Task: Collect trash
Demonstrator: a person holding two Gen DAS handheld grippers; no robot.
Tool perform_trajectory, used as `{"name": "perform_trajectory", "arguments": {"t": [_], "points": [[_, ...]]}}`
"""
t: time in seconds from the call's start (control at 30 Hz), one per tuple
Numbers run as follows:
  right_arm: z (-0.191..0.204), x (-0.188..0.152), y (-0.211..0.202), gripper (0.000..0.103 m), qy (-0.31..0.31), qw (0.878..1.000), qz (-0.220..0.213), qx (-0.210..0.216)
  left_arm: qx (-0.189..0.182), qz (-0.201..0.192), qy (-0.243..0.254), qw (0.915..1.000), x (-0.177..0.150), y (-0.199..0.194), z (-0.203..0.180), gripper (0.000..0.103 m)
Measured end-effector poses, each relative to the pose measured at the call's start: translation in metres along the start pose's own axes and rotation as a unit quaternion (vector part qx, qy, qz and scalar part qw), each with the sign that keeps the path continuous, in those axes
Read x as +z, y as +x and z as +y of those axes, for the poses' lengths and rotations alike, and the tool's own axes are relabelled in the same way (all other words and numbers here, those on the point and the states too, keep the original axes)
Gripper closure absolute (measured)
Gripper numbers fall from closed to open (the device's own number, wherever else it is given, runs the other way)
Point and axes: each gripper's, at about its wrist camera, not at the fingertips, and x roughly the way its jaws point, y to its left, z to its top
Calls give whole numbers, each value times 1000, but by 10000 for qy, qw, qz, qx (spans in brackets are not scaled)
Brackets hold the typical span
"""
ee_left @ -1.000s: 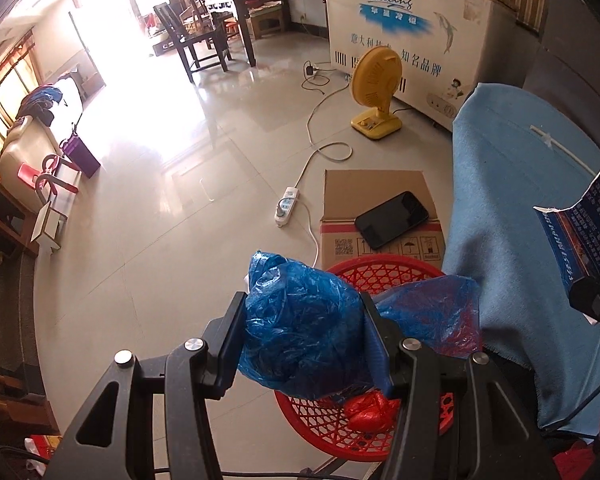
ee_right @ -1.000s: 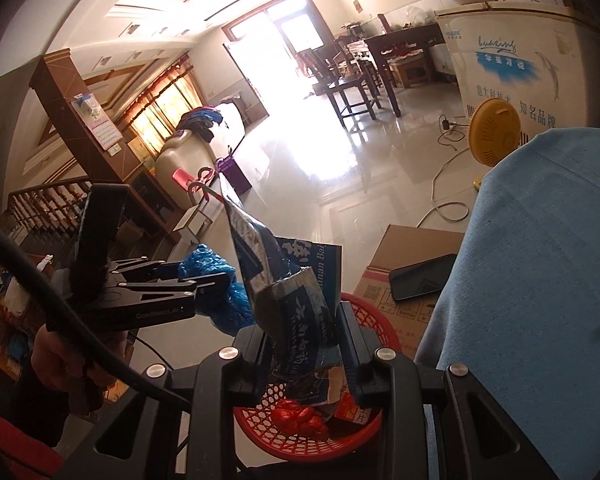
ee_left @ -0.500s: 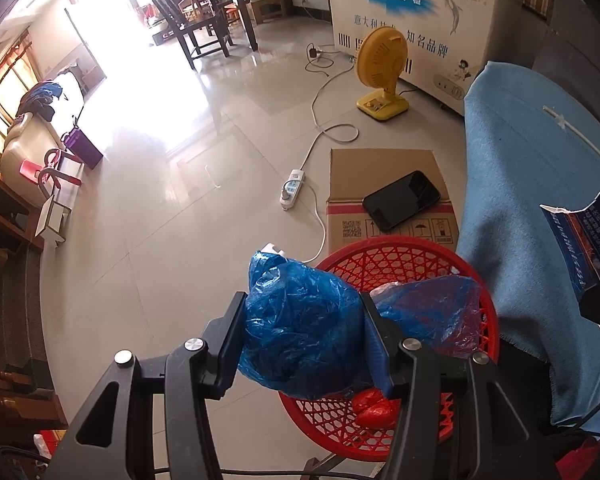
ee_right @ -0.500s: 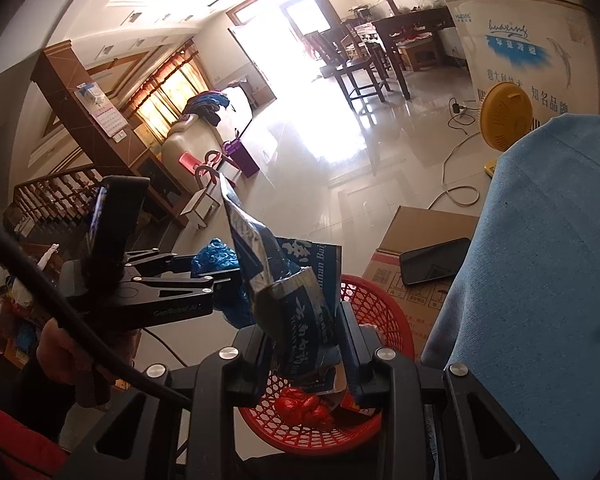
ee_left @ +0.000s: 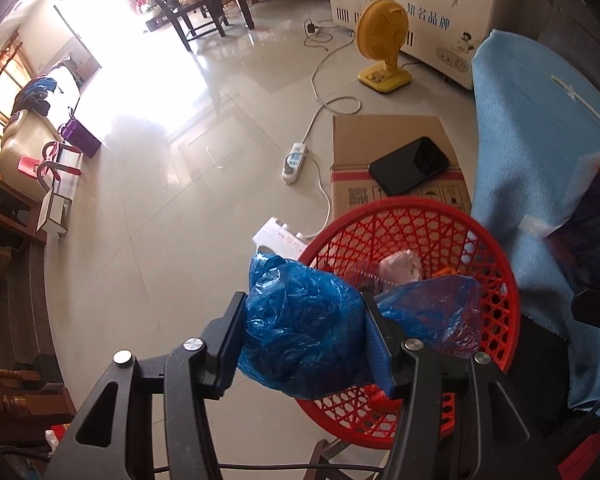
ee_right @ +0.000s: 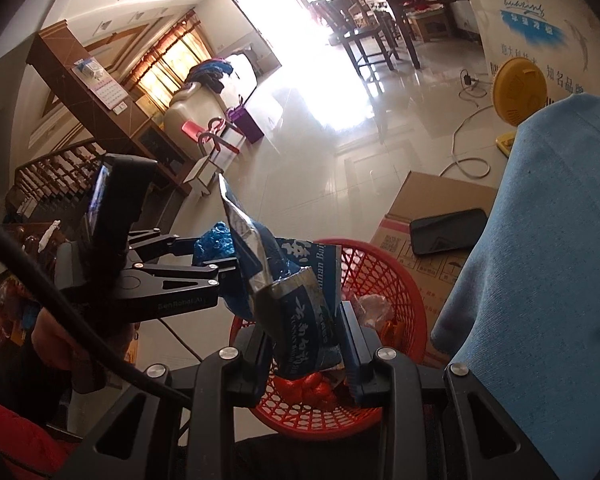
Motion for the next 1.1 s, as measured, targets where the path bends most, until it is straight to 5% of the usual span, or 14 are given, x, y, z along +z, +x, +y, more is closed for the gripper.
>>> {"name": "perform_trajectory", "arguments": {"t": [0.3,0.5,0.57,0.7,0.9,0.93,1.1], "points": [[-13,-4,17,66,305,9983,441,224,-97,9,-69,9999,-2,-6,8,43],[-24,-4,-4,61,435,9990,139,0,-341,-398,59,9986,18,-28,-11,42],[-30,-4,-19,48,554,9983,-88,-148,-465,-616,158,9969,30,-39,-26,41],[-45,-7,-62,46,822,9930,-685,-492,-684,-1197,484,9893,55,-70,-71,41],[-59,-34,-165,45,1375,9583,-1845,-1696,-977,-2170,1228,9635,77,-138,-156,34],[-60,-41,-183,45,1487,9486,-2026,-1921,-1022,-2344,1353,9572,77,-150,-170,26],[-51,-78,-269,41,1958,8914,-2806,-2971,-1283,-3163,1870,9211,69,-214,-227,21]]}}
